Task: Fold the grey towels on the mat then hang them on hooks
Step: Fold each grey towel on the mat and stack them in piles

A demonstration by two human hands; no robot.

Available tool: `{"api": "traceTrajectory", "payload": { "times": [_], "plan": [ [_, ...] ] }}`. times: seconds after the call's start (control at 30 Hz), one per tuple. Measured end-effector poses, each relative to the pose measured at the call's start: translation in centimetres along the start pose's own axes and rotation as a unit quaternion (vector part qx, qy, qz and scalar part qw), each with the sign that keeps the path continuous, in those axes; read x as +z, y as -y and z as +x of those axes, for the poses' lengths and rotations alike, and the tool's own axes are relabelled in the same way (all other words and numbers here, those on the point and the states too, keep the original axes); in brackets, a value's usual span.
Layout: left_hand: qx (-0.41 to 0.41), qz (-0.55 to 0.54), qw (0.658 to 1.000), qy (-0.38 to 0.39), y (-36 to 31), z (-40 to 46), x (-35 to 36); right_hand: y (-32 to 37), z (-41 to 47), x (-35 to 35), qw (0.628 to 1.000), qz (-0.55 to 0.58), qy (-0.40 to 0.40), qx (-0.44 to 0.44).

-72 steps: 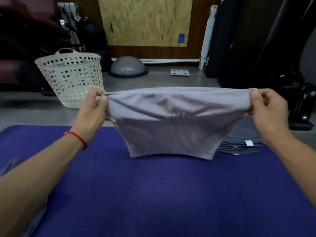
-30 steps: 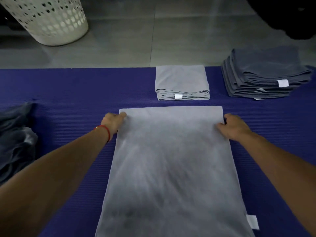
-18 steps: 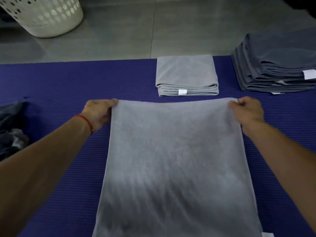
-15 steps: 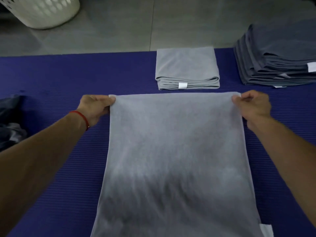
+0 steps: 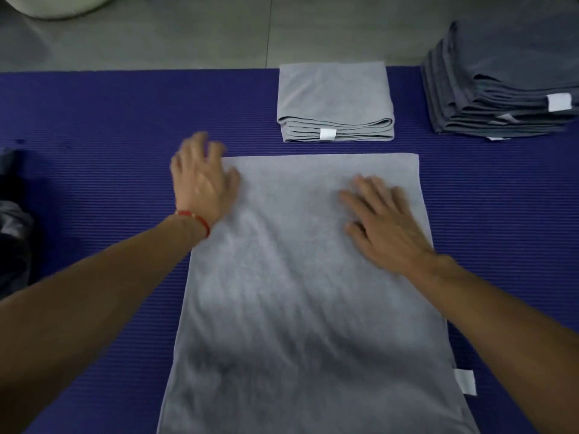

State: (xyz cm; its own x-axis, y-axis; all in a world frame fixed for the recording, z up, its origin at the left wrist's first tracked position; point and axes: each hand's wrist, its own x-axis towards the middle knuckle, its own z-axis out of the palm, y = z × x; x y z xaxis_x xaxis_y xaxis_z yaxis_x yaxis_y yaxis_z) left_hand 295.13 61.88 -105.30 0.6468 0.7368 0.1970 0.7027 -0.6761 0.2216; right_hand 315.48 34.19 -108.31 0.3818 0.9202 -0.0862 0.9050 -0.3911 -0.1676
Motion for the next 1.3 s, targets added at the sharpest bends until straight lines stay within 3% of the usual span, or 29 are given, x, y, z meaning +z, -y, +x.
{"api": "traceTrajectory", "payload": {
  "times": [0.07,0.1,0.17,0.23,0.4,0.47,0.6,0.7,0.77,0.83,0.93,1.03,1.13,1.3],
  "plan": [
    [0.111,0.045,0.988,0.102,-0.5,-3.6,1.8,-1.0,-0.7,1.0,0.996,-0.021,0.054,0.070],
    [0.125,0.051,0.979,0.153,-0.4,-5.1,2.7,-1.7,-0.9,1.1,0.990,-0.014,0.060,0.126],
    [0.099,0.059,0.976,0.184,0.4,-6.9,3.7,-2.9,-1.4,0.8,0.968,0.007,0.057,0.245],
    [0.084,0.077,0.976,0.183,0.1,-7.7,3.1,-2.4,-2.6,0.2,0.959,-0.017,0.048,0.278],
    [0.234,0.032,0.958,0.160,-2.6,-18.0,0.3,4.4,-11.1,2.1,0.998,-0.045,0.032,0.039],
    [0.241,0.046,0.953,0.177,-1.8,-22.7,-0.5,5.0,-15.3,2.9,0.997,-0.059,0.046,0.036],
    [0.222,0.051,0.955,0.190,0.7,-26.1,-1.9,2.8,-20.7,2.4,0.992,-0.057,0.036,0.110],
    [0.275,0.052,0.941,0.189,1.1,-26.4,-3.2,3.6,-21.7,1.6,0.990,-0.084,0.037,0.104],
    [0.343,0.038,0.919,0.190,0.6,-27.4,-3.9,5.8,-21.9,1.4,0.998,-0.058,0.016,0.036],
    [0.407,0.028,0.890,0.205,-0.3,-29.0,-4.0,8.6,-22.4,1.6,0.995,-0.021,0.012,-0.096],
    [0.440,0.000,0.872,0.213,-1.3,-31.0,-3.7,11.3,-23.6,2.8,0.975,0.013,0.037,-0.219],
    [0.454,-0.037,0.879,0.142,-1.0,-31.2,-3.9,10.6,-24.2,3.1,0.977,0.041,0.001,-0.211],
    [0.450,-0.024,0.885,0.120,0.1,-31.1,-4.6,8.9,-24.6,2.2,0.976,0.058,-0.045,-0.203],
    [0.443,0.002,0.888,0.126,0.8,-27.7,-8.1,6.4,-23.0,-0.8,0.984,0.006,-0.010,-0.180]
  ]
}}
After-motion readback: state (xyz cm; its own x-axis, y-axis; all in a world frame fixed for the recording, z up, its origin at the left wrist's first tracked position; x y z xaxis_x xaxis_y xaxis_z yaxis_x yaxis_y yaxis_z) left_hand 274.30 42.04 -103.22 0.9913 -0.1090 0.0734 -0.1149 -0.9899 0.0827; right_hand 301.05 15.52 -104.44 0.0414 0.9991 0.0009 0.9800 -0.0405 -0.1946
